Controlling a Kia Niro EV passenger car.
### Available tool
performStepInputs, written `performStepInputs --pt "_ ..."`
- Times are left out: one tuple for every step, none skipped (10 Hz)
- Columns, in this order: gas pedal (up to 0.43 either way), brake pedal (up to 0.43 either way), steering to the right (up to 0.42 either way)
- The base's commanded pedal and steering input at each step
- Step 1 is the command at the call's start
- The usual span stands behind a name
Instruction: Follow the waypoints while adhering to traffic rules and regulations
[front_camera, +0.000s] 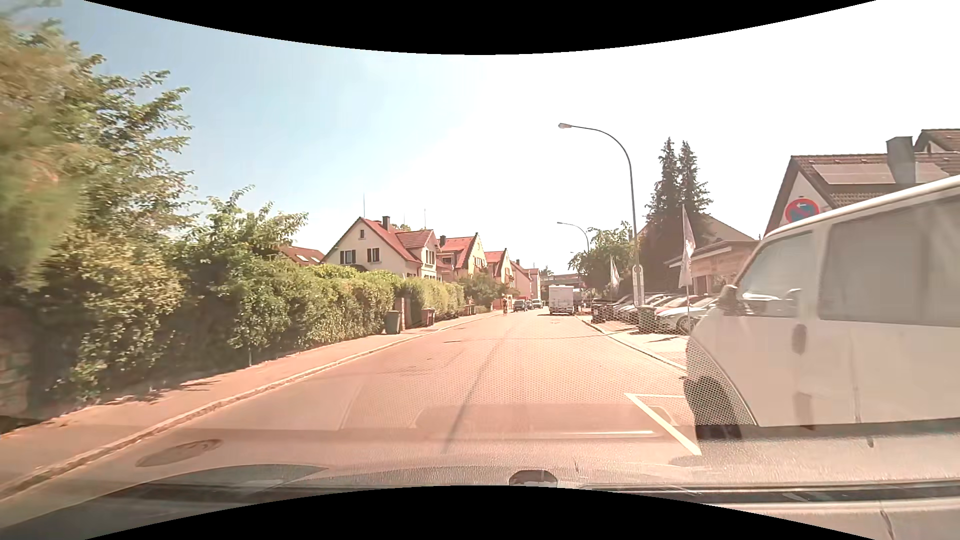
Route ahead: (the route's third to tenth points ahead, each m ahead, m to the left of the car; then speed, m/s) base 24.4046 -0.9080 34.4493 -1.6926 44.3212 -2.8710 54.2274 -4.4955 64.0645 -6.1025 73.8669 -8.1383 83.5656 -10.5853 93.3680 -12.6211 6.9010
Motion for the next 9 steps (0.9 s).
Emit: performStepInputs --pt "0.087 0.0 0.023" --pt "0.087 0.0 0.023" --pt "0.087 0.0 0.023" --pt "0.087 0.0 0.023" --pt "0.087 0.0 0.023" --pt "0.087 0.0 0.023" --pt "0.087 0.0 0.023" --pt "0.087 0.0 0.023" --pt "0.087 0.0 0.023"
